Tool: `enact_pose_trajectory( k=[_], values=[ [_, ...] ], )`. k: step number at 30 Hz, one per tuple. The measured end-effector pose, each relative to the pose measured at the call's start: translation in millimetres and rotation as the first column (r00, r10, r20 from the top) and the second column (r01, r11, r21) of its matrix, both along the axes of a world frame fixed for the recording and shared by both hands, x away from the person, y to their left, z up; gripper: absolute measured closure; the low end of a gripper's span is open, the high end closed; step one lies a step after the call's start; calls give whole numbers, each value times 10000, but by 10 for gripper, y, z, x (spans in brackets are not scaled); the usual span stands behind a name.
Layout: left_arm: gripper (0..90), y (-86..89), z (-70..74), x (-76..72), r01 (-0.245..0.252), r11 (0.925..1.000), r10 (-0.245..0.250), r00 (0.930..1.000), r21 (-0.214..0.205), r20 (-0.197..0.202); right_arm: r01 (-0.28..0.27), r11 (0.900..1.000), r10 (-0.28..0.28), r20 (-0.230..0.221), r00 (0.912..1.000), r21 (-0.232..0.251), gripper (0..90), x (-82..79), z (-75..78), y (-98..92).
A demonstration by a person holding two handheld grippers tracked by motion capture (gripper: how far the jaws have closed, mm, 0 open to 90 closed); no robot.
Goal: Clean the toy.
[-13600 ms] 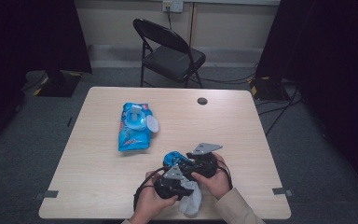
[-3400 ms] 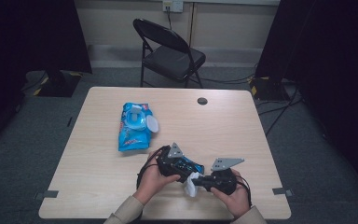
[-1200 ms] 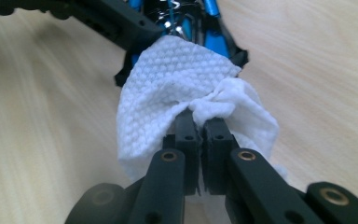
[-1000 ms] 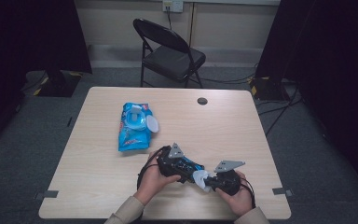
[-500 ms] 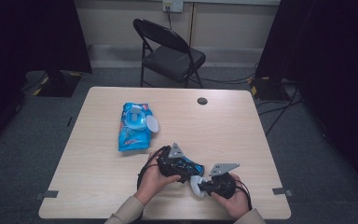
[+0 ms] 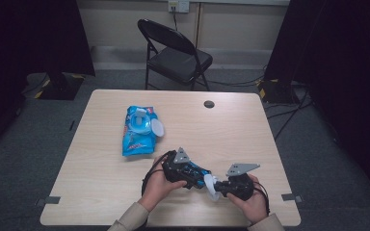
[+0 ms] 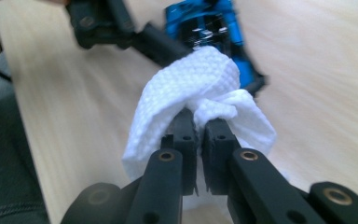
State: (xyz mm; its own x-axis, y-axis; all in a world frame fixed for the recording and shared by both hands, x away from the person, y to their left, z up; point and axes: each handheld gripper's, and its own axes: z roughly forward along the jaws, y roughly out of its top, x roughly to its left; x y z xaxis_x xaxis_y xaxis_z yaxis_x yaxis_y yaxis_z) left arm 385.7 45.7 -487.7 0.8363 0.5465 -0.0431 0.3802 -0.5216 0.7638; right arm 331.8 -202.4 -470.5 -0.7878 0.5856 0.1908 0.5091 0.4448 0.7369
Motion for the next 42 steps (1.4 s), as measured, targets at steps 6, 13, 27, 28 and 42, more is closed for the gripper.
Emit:
enact_pose_trajectory(
  k=[6,13,27,28,42],
  values=[
    [94,-1,5,3,18,10000,-18,10000,69,-33,923,9954,-913,364,9952,-272,746,45,42,-180],
    [93,-3,5,4,11,10000,-11,10000,56,-31,1735,9772,-1708,328,9848,-1222,583,92,-62,-301],
    [94,-3,9,9,43,9999,-42,10000,96,-43,2029,9712,-2007,305,9792,-1248,577,122,-53,-348],
    [93,-4,9,10,40,9999,-39,10000,94,-40,2019,9714,-1990,349,9794,-1252,583,126,-61,-341],
    [94,1,3,4,22,10000,-21,10000,40,-38,1801,9753,-1776,309,9836,-1278,596,89,8,-350]
  ],
)
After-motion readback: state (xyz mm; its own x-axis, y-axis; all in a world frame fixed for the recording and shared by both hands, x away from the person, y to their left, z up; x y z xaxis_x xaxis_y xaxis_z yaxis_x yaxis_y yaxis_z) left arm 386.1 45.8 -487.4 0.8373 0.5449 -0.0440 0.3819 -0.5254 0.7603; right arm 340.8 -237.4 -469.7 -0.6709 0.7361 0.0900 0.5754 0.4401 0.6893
